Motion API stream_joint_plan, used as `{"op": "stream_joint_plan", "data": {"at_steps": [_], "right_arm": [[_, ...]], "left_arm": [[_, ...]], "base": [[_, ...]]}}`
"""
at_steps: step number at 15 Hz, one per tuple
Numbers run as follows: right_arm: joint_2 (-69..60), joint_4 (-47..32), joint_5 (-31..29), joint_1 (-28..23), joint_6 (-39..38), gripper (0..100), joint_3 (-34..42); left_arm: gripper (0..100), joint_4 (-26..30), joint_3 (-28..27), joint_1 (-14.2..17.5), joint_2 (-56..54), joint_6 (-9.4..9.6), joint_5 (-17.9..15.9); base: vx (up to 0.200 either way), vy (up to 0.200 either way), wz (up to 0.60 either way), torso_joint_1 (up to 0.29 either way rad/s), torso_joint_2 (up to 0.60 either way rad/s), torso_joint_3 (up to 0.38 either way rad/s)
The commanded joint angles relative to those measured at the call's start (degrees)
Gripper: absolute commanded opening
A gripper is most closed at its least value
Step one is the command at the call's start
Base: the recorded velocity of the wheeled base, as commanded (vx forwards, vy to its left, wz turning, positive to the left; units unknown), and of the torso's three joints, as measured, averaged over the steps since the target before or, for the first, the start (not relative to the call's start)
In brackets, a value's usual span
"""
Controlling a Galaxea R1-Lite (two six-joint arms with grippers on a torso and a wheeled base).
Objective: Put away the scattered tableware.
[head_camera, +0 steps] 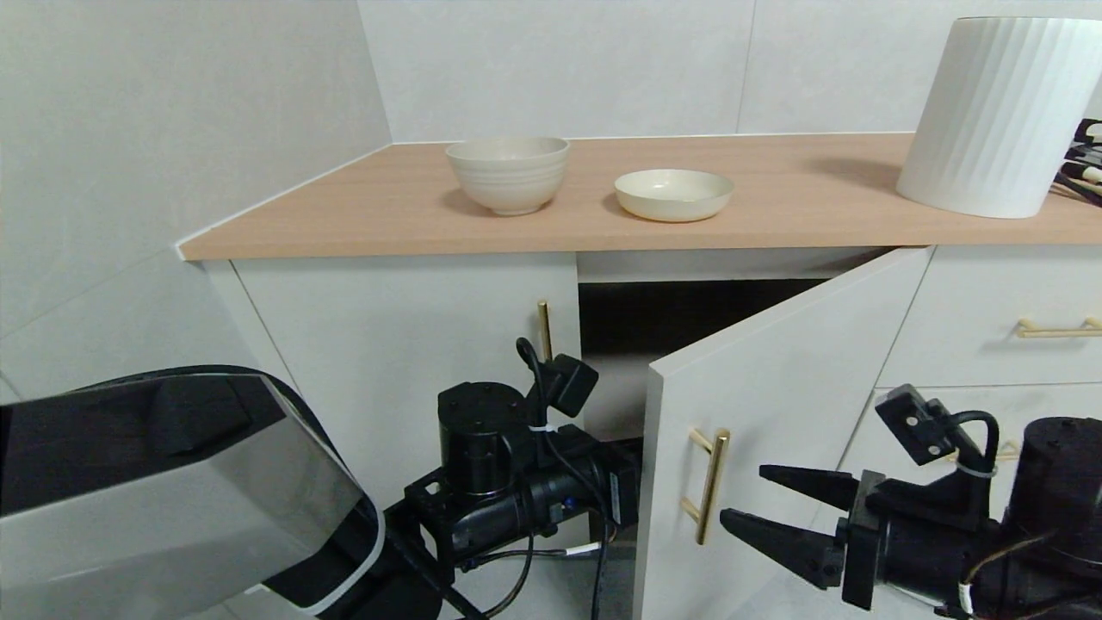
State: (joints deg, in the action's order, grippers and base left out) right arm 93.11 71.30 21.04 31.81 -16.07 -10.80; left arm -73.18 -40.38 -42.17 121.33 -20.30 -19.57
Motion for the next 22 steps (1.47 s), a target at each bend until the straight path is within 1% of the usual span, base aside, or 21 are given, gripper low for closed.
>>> {"op": "stream_joint_plan", "data": {"at_steps": [1, 2, 3, 4, 5, 6, 8, 10, 11, 13, 17, 18, 19, 21, 22], "right_arm": [[-8.12, -0.99, -4.17, -0.16, 1.21, 100, 3.86], [-9.97, -2.04, -4.78, -0.25, 1.57, 100, 4.47], [-12.78, -5.30, -4.87, -1.83, 4.38, 100, 4.65], [-14.80, -9.60, -4.87, -3.42, 7.98, 100, 4.12], [-17.17, -15.76, -5.22, -4.03, 11.23, 100, 2.71], [-20.07, -21.91, -6.19, -3.94, 11.76, 100, 0.96], [-27.37, -34.65, -6.10, -3.86, 11.85, 100, -3.53], [-31.94, -43.62, -4.69, -3.68, 11.85, 100, -6.78], [-33.52, -46.34, -3.37, -3.68, 11.85, 100, -7.92], [-34.75, -47.92, -2.50, -3.68, 11.85, 100, -8.62], [-35.54, -47.92, -2.50, -2.98, 11.85, 100, -8.54], [-35.81, -47.92, -2.50, -2.80, 11.85, 100, -8.54], [-36.60, -48.10, -2.50, -2.71, 11.85, 100, -8.54], [-36.69, -48.01, -2.50, -2.01, 11.85, 100, -8.54], [-36.69, -48.10, -2.50, -1.92, 11.85, 100, -8.54]], "left_arm": [[0, -0.03, 0.03, -0.11, -0.66, -0.01, -0.03], [0, 0.06, 0.03, -0.28, -0.75, 0.08, -0.03], [0, 0.06, 0.12, -0.81, -0.83, 0.08, -0.03], [0, 0.14, 0.21, -1.51, -0.92, 0.08, -0.03], [0, 0.32, 0.30, -2.13, -1.36, 0.08, 0.05], [0, 0.67, 0.21, -2.83, -1.54, 0.08, 0.05], [0, 1.20, 0.21, -4.59, -2.15, 0.08, 0.05], [0, 2.25, 0.12, -5.91, -2.24, 0.08, 0.05], [0, 2.52, 0.12, -6.70, -2.15, 0.08, 0.23], [0, 2.52, 0.21, -7.75, -1.80, 0.08, 0.32], [0, 3.75, -0.05, -10.04, -1.71, 0.08, 0.41], [0, 4.19, -0.23, -10.22, -1.71, 0.08, 0.41], [0, 5.24, -0.85, -11.18, -1.71, 0.08, 0.41], [0, 6.03, -1.90, -11.45, -1.27, 0.08, 0.41], [0, 6.38, -2.16, -11.45, -0.92, 0.08, 0.41]], "base": [[0.000, 0.000, 0.00, 0.000, 0.00, 0.000], [0.000, 0.000, 0.00, 0.000, 0.00, 0.000], [0.000, 0.000, 0.00, 0.000, 0.00, 0.000], [0.000, 0.000, 0.00, 0.000, 0.00, 0.000], [0.000, 0.000, 0.00, 0.000, 0.00, 0.000], [0.000, 0.000, 0.00, 0.000, 0.00, 0.000], [0.000, 0.000, 0.00, 0.000, 0.00, 0.000], [0.000, 0.000, 0.00, 0.000, 0.00, 0.000], [0.000, 0.000, 0.00, 0.000, 0.00, 0.000], [0.000, 0.000, 0.00, 0.000, 0.00, 0.000], [0.000, 0.000, 0.00, 0.000, 0.00, 0.000], [0.000, 0.000, 0.00, 0.000, 0.00, 0.000], [0.000, 0.000, 0.00, 0.000, 0.00, 0.000], [0.000, 0.000, 0.00, 0.000, 0.00, 0.000], [-0.200, 0.000, 0.00, 0.012, 0.00, 0.002]]}}
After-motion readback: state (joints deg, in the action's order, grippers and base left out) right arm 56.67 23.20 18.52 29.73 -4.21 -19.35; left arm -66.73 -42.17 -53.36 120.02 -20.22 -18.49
